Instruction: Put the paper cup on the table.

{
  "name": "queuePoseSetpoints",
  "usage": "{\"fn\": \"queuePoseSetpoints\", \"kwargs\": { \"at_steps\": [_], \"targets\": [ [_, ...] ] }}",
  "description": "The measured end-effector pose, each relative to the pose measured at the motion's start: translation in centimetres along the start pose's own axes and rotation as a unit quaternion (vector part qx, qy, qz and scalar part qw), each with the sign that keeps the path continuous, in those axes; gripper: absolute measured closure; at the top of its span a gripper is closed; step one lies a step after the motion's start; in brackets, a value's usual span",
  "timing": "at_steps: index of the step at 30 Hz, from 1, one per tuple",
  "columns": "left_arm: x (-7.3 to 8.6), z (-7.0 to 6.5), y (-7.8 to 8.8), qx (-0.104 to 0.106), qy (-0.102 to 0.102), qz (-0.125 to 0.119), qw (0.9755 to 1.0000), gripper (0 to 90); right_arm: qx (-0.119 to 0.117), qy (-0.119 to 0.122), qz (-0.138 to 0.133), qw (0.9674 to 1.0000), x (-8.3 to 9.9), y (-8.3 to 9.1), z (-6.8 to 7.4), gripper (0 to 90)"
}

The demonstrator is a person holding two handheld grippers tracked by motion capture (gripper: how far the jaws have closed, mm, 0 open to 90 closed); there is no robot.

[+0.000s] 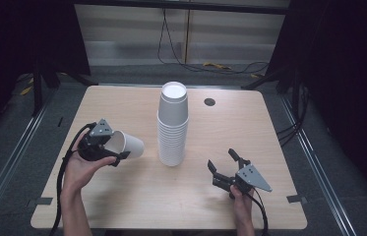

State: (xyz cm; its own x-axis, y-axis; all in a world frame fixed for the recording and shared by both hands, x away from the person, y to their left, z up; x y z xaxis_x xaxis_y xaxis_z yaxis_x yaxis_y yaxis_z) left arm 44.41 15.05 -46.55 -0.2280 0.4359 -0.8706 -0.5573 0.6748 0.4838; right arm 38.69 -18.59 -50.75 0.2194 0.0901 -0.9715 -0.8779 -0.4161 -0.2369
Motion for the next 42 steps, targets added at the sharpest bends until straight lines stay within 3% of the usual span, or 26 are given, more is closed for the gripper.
{"fn": "queuePoseSetpoints", "kwargs": {
  "at_steps": [3, 5, 10, 13, 16, 19, 22, 25, 28, 29, 31, 34, 35, 37, 42],
  "targets": [
    [-0.3, 0.4, -0.5, 0.003, -0.01, 0.023, 0.9997, 10.6, 0.004, 0.001, -0.002, 1.0, 0.0, 0.0, -0.1, 12.9],
    [-0.3, 0.9, -0.7, 0.004, -0.024, 0.053, 0.9983, 10.5, 0.015, 0.003, -0.002, 0.9999, 0.0, 0.0, -0.2, 13.1],
    [-0.1, 1.5, -1.6, 0.004, -0.031, 0.09, 0.9955, 10.5, 0.029, 0.006, 0.0, 0.9995, 0.0, 0.0, -0.3, 13.0],
    [0.0, 1.5, -2.1, 0.016, -0.036, 0.101, 0.9941, 10.5, 0.032, 0.007, 0.0, 0.9995, 0.0, 0.0, -0.4, 13.2],
    [-0.2, 1.9, -2.6, 0.012, -0.035, 0.109, 0.9933, 10.4, 0.034, 0.009, 0.002, 0.9994, 0.0, 0.0, -0.4, 13.2],
    [-0.1, 2.3, -2.8, 0.015, -0.042, 0.133, 0.9902, 10.4, 0.034, 0.009, 0.001, 0.9994, 0.0, 0.0, -0.4, 13.4],
    [0.2, 2.6, -3.3, 0.019, -0.036, 0.145, 0.9886, 10.3, 0.032, 0.008, 0.002, 0.9994, 0.0, 0.0, -0.4, 13.5],
    [0.7, 2.8, -3.8, 0.017, -0.044, 0.175, 0.9835, 10.2, 0.031, 0.008, 0.002, 0.9995, 0.0, 0.0, -0.4, 13.4],
    [0.7, 2.8, -4.2, 0.024, -0.047, 0.181, 0.982, 10.0, 0.031, 0.008, 0.002, 0.9995, 0.0, 0.0, -0.4, 13.4],
    [0.7, 2.7, -4.5, 0.024, -0.042, 0.179, 0.9827, 10.0, 0.03, 0.008, 0.002, 0.9995, 0.0, 0.0, -0.3, 13.5],
    [1.1, 2.7, -4.8, 0.025, -0.045, 0.194, 0.9796, 9.7, 0.032, 0.008, 0.002, 0.9995, 0.0, 0.0, -0.4, 13.5],
    [1.1, 2.7, -5.3, 0.022, -0.053, 0.184, 0.9813, 8.7, 0.031, 0.009, 0.002, 0.9995, 0.0, 0.0, -0.4, 13.4],
    [1.1, 2.5, -5.4, 0.019, -0.046, 0.181, 0.9821, 8.5, 0.03, 0.007, 0.002, 0.9995, 0.0, 0.0, -0.3, 13.5],
    [1.0, 2.6, -5.5, 0.02, -0.056, 0.183, 0.9813, 7.9, 0.029, 0.008, 0.003, 0.9995, 0.0, 0.0, -0.4, 13.6],
    [1.2, 2.6, -6.5, 0.01, -0.054, 0.16, 0.9855, 6.5, 0.03, 0.008, 0.002, 0.9995, 0.0, 0.0, -0.4, 13.7]
  ]
}}
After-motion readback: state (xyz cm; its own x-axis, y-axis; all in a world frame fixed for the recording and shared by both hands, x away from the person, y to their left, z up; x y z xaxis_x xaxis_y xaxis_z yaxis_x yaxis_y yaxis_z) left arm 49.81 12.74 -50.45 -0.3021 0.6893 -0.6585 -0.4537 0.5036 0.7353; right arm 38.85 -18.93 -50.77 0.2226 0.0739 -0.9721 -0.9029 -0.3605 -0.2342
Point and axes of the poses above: each handheld gripper's, and its own axes: y roughly backward along the jaws, x roughly out of its underside, z roughly to its left, the point moved 9 cm from there along -y, roughly forward along the jaws, and after that the axes turned 15 degrees about -z, right-handed, at the moved point
